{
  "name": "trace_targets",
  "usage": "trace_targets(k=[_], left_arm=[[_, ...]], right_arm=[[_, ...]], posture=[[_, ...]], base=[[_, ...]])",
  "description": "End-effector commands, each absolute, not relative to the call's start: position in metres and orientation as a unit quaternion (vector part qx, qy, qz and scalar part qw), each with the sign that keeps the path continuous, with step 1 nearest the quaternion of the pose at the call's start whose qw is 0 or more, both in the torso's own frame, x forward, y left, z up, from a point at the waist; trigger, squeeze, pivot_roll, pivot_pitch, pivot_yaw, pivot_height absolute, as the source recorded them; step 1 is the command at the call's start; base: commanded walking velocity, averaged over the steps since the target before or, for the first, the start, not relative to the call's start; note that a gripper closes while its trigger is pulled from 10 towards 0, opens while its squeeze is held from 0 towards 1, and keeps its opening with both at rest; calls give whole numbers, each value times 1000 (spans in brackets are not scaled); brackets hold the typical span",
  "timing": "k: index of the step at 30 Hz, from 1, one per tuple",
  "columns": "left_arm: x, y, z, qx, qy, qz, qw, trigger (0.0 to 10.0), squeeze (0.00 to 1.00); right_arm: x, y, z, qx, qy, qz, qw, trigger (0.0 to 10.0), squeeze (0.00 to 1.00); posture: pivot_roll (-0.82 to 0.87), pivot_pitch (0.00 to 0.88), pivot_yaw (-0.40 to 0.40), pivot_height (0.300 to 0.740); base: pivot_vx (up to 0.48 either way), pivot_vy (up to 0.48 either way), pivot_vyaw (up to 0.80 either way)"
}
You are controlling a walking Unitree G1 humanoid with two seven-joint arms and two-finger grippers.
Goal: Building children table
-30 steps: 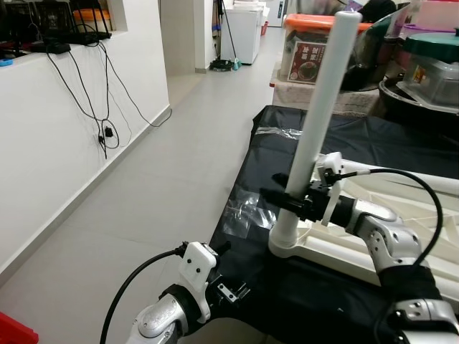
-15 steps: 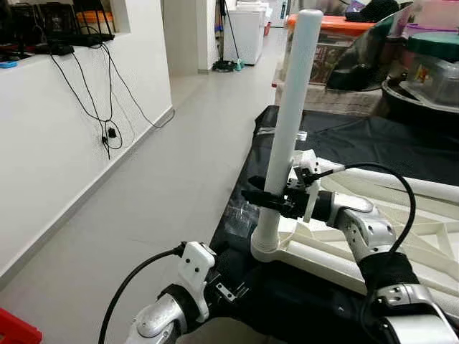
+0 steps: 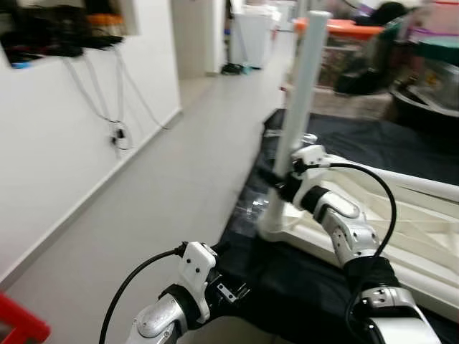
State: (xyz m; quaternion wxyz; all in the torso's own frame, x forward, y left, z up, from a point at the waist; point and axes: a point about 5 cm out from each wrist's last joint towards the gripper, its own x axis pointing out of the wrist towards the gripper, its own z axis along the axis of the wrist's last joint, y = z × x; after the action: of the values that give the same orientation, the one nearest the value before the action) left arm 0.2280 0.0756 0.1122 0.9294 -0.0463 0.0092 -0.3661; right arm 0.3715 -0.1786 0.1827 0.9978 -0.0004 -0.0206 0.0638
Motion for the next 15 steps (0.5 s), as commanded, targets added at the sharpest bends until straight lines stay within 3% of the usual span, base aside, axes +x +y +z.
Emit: trace_targets(k=[1,4,7,13,14,15], left_arm=[[228,76,112,-42,14,-370,928,10000,0],[228,76,111,-40,15,-371,928,10000,0],[228,76,111,-40,15,-370,928,10000,0],[229,75,111,-41,14,-371,928,10000,0],[229,75,111,-41,14,-371,928,10000,0],[229,74,112,-42,14,-370,928,10000,0]], right_arm=[[357,-216,168,-7,6,-118,993,0,0],[329,-222,166,22,4,-266,964,0,0],[324,-218,164,31,9,-279,960,0,0],[323,-184,151,82,27,-265,960,157,0],[326,-175,157,72,3,-243,967,10000,0],[330,-173,162,64,-23,-206,976,10000,1000]], posture=[[16,23,-24,740],[19,23,-22,740],[19,21,-22,740],[16,22,-21,740],[15,21,-26,740],[9,22,-28,740]], base=[[0,0,0],[0,0,0],[0,0,0],[0,0,0],[0,0,0],[0,0,0]])
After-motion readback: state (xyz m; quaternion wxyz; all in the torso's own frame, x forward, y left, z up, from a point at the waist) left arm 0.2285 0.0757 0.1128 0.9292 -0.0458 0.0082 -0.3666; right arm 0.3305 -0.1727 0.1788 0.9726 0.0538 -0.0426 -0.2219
